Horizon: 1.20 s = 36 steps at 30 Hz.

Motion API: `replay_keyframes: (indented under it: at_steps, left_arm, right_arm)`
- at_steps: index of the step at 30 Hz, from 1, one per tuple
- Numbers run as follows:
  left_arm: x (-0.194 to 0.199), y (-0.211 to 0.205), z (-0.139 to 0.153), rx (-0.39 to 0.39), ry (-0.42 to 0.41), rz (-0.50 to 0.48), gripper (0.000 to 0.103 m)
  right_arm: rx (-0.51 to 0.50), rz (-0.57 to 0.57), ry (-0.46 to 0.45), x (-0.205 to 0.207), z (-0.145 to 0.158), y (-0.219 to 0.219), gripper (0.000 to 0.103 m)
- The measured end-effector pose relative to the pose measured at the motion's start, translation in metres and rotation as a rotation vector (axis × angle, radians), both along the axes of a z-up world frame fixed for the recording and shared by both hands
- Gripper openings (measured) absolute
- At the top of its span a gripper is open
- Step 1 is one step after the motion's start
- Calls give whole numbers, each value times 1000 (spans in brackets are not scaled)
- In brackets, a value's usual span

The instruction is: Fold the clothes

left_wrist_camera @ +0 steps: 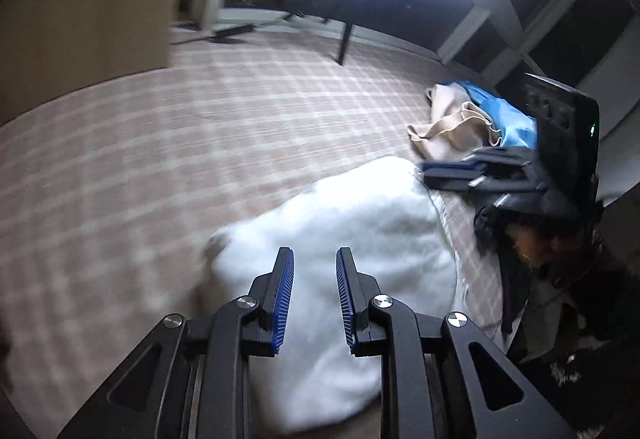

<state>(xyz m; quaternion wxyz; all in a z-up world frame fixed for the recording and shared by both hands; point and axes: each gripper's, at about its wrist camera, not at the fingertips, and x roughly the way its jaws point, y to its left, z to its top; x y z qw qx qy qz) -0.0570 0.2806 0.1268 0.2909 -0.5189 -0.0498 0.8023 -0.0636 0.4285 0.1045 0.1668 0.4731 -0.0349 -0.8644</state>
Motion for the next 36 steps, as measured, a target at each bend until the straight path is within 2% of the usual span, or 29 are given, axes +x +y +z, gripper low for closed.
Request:
replay_keyframes:
  at_steps: [2,3,4,5,7,9,11,12,13,14,15,16,17,18,21,23,25,27,29,31,33,36]
  left_arm:
    - [-15,3,-22,-64,3,4,20]
    - [-21,-1,-34,-70,-14,14,9]
    - [-27,-5,-46,-75,-33,26,2]
    - [-29,-13,-53,-27,-55,39,2]
    - [-30,-25,-51,29,-88,66,2]
    - [-25,-30,-36,31,-61,81,1]
    - [-23,-28,-23,37,-13,81,11]
    - [-24,-26,-17,46,13,76,22]
    - [-28,-22,-17,40,24,69,29]
    - [-32,-17,-19,33,33,61,29]
    - [-37,-11,-27,-11,32,46,30]
    - [-42,-5,-35,-60,29,29,30]
    - [-38,-7,-33,-63,30,27,30]
    - [-33,-10,-29,-58,32,26,30]
    - [-16,-18,-17,-44,39,24,21]
    - [-5,-24,-9,-35,43,23,21]
    - [6,-30,0,-26,47,22,27]
    - [20,-29,4,-25,47,3,32]
    - [40,-19,5,-34,40,-41,32]
    - [54,-12,-5,-36,-4,-93,32]
    - [63,-12,-19,-46,-46,-99,32]
    - [71,-18,-42,-113,-86,-100,32]
  right_arm:
    - [15,7,-18,-12,-20,-3,14]
    - [31,5,-28,-16,-28,-1,14]
    - [47,3,-37,-19,-36,1,13]
    - [63,1,-47,-22,-44,4,9]
    - [95,-3,-66,-29,-61,9,7]
    - [117,-44,-44,-23,-46,17,11]
    - [115,-72,-5,-18,-33,21,12]
    - [64,-64,2,-17,-27,22,14]
    - [24,-53,5,-18,-24,20,15]
    - [-4,-46,12,-21,-24,15,21]
    - [11,-44,3,-25,-30,11,27]
    - [26,-41,-7,-29,-36,7,29]
    - [41,-39,-17,-33,-42,2,29]
    - [119,-42,-45,-37,-57,1,28]
    - [138,-70,-42,-27,-59,16,26]
    - [149,-126,-43,-13,-42,27,28]
    - [84,-142,-35,14,-22,40,28]
    - [0,-181,-65,46,-17,53,39]
    - [-82,-228,-92,77,-17,61,40]
    - [-164,-262,-117,105,-24,61,40]
    - [-201,-234,-111,123,-25,46,39]
    - [-139,-135,-68,137,-30,6,39]
